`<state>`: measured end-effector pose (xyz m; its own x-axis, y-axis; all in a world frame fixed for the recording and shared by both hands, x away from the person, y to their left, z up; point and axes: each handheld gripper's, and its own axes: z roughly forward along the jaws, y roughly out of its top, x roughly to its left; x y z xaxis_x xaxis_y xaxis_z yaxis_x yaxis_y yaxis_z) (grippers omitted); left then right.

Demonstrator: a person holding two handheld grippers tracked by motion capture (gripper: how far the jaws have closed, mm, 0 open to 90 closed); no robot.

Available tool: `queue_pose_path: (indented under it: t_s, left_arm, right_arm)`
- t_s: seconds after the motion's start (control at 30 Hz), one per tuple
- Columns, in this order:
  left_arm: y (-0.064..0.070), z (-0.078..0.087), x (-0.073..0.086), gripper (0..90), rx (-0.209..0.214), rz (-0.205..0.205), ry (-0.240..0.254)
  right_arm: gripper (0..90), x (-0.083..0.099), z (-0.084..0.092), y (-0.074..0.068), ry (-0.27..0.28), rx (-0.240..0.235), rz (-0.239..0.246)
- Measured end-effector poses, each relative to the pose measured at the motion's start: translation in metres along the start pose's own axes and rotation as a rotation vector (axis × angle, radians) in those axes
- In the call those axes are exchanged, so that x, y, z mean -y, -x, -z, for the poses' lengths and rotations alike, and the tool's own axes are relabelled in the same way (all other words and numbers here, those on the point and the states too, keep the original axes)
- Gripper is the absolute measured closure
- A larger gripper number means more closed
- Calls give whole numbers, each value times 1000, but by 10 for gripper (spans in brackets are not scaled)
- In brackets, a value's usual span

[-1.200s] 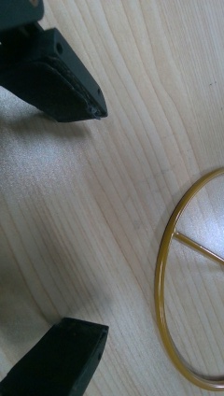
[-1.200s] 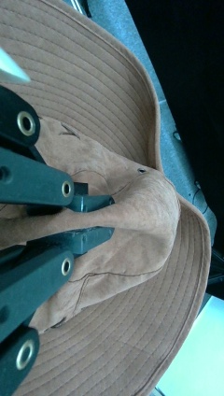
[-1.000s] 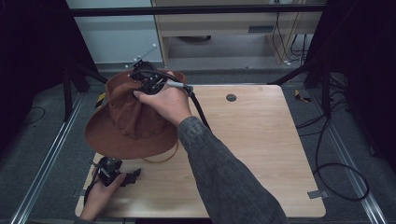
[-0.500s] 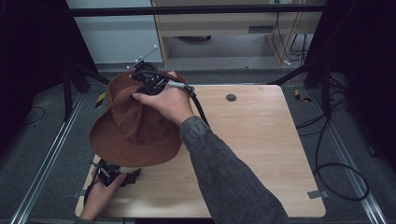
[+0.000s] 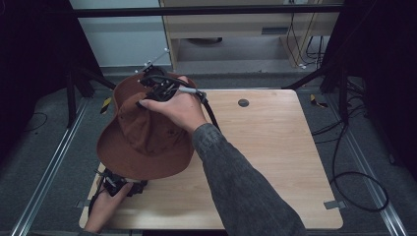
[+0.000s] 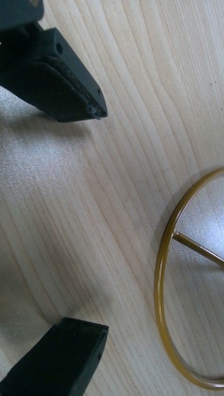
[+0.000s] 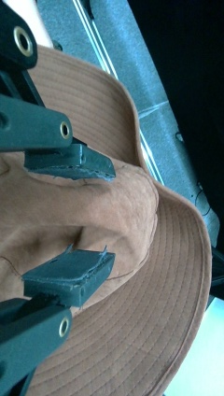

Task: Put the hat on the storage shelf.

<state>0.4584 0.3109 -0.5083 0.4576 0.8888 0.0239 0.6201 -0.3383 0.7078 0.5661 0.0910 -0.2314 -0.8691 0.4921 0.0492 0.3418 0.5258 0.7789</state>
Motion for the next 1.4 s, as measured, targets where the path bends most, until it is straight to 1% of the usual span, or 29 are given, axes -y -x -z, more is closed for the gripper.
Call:
queue_pose_path:
  t_s: [0.03,0.13,0.17,0.2,0.3,0.47,0.57,0.73,0.77,0.9,1.03,1.13,1.17,1.27,1.4]
  left_arm:
    - [0,1,0,0,6,0,-3]
    - [0,0,0,0,8,2,5]
    - [0,1,0,0,5,-1,-8]
    - [0,2,-1,0,-9,-4,-28]
    - [0,1,-1,0,0,-4,-19]
    - [0,2,-1,0,-2,-4,-21]
    - [0,2,0,0,0,-3,-22]
    - [1,3,1,0,-4,-2,-23]
    - [1,3,3,0,8,1,3]
    - [1,5,4,0,6,2,-4]
    - [2,6,5,0,3,1,-5]
    - [2,6,5,0,-1,3,-4]
    - [2,6,6,0,-2,4,-4]
    - [3,6,7,0,-7,6,8]
    - [4,8,9,0,-4,8,12]
  right_arm:
    - [519,0,1,-1,3,-3,1]
    - [504,1,4,-2,7,-6,5]
    - [500,1,5,-2,7,-7,4]
    - [495,1,6,-2,11,-9,6]
    - [487,1,10,-3,23,-10,8]
    - [478,5,23,-2,47,-13,9]
    - [470,12,34,1,70,-8,4]
    - [458,28,56,14,99,17,-27]
    - [458,32,60,17,105,22,-32]
    - [454,47,77,28,122,39,-59]
    - [449,61,91,37,139,60,-81]
    - [438,74,99,44,143,79,-93]
    - [431,79,100,46,136,87,-95]
    - [383,93,106,52,134,116,-105]
    - [300,114,115,59,130,172,-108]
